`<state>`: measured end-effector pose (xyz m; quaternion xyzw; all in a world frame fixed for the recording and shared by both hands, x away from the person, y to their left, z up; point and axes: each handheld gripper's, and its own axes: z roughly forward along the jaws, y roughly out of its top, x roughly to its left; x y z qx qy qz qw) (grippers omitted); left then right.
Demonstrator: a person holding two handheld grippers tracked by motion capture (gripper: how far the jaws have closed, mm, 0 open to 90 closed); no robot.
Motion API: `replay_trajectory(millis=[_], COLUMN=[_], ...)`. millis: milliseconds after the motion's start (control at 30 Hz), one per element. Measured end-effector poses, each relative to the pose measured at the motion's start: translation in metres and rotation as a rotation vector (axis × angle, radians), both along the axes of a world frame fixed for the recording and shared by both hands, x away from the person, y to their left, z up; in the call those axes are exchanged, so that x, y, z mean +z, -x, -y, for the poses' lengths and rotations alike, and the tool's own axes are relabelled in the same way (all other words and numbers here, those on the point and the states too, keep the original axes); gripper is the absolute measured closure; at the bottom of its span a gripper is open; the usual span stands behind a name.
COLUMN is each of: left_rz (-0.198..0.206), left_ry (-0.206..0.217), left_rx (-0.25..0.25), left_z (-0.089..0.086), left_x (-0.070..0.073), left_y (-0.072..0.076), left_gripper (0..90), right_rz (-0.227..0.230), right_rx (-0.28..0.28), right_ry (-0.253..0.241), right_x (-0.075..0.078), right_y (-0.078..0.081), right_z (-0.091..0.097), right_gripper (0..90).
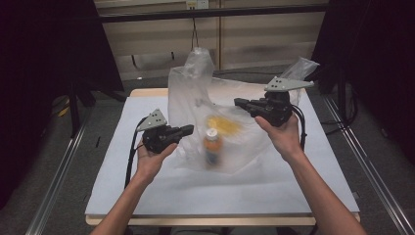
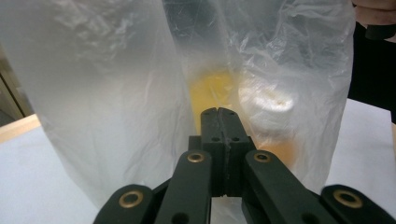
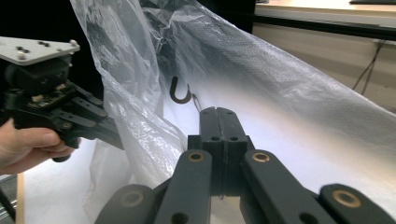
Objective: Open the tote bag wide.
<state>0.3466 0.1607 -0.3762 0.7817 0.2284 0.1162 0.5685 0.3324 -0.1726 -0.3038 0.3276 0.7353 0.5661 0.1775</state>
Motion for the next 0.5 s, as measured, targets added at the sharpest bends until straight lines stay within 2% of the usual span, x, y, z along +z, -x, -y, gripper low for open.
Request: replay_trajectory(millis=[267,400,500], left_rz=[-0.024,-0.04,-0.06], left_ry=[0.0,-0.01,-0.018], left_rx=[-0.009,-0.011,-0.01], left_z=[-0.005,-0.008,-0.009], left_x=[-0.011,-0.021,-0.032], left_y=[0.001,0.003,0.003], left_gripper=[90.0,90.0,90.0], right_rz=[0.004,-0.01,-0.018], right_rx=[0.043,0.094,0.105], right_ry=[-0.01,-0.028,-0.031], right_x=[-0.007,-0.023,-0.029], right_y=[0.002,0.005,0.006], right_z=[-0.008,-0.015,-0.017], right_gripper=[90.0,90.0,90.0])
